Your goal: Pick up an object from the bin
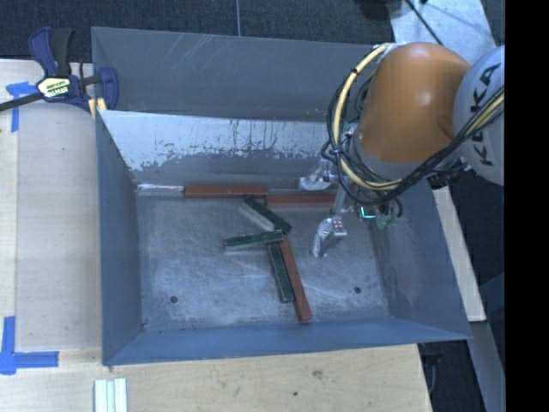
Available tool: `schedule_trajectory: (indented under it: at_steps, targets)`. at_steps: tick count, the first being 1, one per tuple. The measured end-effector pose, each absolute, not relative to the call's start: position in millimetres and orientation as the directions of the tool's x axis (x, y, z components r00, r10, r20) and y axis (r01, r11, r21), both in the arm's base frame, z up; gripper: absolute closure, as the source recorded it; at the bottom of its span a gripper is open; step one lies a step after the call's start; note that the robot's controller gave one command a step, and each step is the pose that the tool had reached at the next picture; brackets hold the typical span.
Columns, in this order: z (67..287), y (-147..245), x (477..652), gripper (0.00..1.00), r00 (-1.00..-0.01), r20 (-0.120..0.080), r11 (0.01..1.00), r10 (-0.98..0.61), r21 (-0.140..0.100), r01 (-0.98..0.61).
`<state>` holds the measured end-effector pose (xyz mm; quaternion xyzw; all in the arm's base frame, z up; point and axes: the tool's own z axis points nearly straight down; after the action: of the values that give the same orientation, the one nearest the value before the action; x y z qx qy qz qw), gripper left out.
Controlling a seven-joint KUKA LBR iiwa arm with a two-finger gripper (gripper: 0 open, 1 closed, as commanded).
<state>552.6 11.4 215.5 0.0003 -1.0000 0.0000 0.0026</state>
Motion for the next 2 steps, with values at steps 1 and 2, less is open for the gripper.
schedule_trajectory:
  at_steps: [1, 2]
  targets:
    - [220, 11, 554.2, 0.00, -1.000, -0.004, 1.000, -0.001, 0.000, -0.001]
    - [169, 23, 587.4, 0.00, -1.000, -0.011, 1.000, -0.003, 0.000, -0.003]
